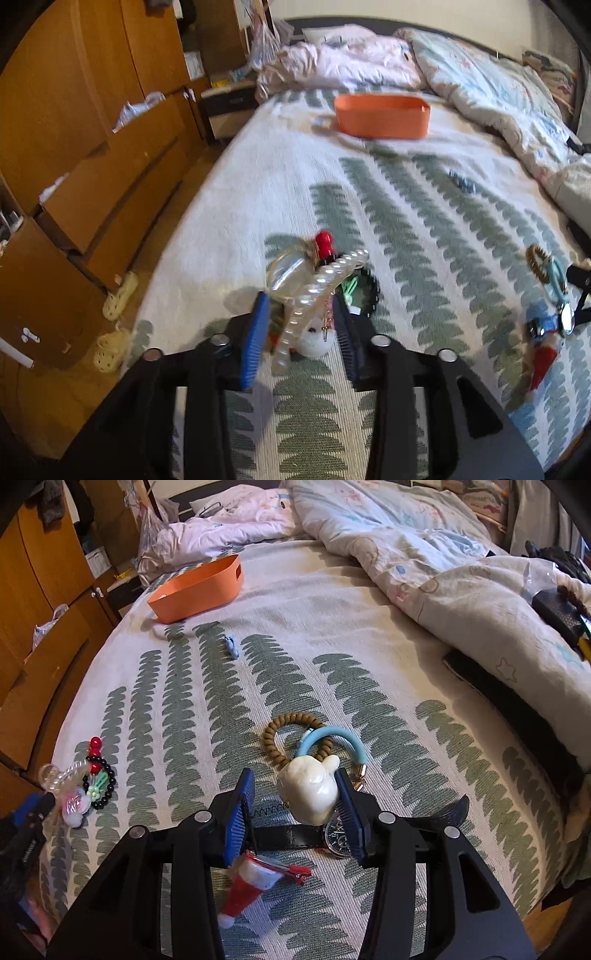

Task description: Organize jewelry

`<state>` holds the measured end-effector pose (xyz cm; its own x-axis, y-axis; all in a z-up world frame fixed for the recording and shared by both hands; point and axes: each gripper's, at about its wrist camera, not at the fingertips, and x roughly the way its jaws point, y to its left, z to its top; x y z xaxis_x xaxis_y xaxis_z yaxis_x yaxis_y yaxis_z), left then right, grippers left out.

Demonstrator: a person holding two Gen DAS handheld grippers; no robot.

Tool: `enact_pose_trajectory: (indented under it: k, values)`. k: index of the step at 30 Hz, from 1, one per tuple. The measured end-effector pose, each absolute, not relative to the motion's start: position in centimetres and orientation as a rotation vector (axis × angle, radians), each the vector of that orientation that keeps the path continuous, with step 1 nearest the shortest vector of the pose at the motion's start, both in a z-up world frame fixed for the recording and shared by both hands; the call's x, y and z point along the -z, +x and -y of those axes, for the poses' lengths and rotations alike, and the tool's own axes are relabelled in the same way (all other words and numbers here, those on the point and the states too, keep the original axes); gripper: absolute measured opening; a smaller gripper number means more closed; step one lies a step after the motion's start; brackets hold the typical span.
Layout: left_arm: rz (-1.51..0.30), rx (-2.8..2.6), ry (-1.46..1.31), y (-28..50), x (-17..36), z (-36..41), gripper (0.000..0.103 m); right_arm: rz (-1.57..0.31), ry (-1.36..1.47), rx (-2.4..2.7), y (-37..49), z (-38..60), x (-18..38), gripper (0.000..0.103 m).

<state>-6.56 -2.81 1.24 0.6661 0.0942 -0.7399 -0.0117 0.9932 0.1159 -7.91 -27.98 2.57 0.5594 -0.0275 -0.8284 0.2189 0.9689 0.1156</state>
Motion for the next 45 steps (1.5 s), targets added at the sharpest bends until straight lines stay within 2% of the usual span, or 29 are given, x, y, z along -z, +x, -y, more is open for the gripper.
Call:
enact_pose_trajectory:
  k: [17, 18, 28, 33, 40, 43, 45]
  values:
    - [-0.706, -0.018, 0.072, -8.1, -4.7, 3.7, 0.053, -0.811, 0.191, 0.106, -8.9, 26.9, -5.8, 0.049]
    - [-0.704, -0.018, 0.070, -8.1, -4.8, 3.7, 0.056, -0.810, 0.190, 0.107, -8.9, 26.9, -5.8, 0.050]
    - [-0.694, -0.009, 0.046, -8.4, -5.1, 3.8, 0.057, -0.786, 0.160, 0.101, -9.6, 25.9, -6.6, 0.061]
    - [-0.693, -0.004, 0.038, -8.3, -5.2, 3.7, 0.064, -0.783, 0.165, 0.104, -9.5, 26.1, -6.5, 0.062]
    - [-0.689, -0.010, -0.002, -8.2, -5.7, 2.8, 0.085, -0.767, 0.190, 0.110, -9.8, 26.7, -6.8, 0.062]
    - [-0.681, -0.020, -0.006, -8.4, -5.9, 2.6, 0.088, -0.760, 0.194, 0.110, -9.9, 26.7, -7.0, 0.063]
    - [-0.677, -0.013, -0.008, -8.7, -6.1, 2.6, 0.088, -0.756, 0.193, 0.109, -10.0, 26.7, -7.1, 0.066]
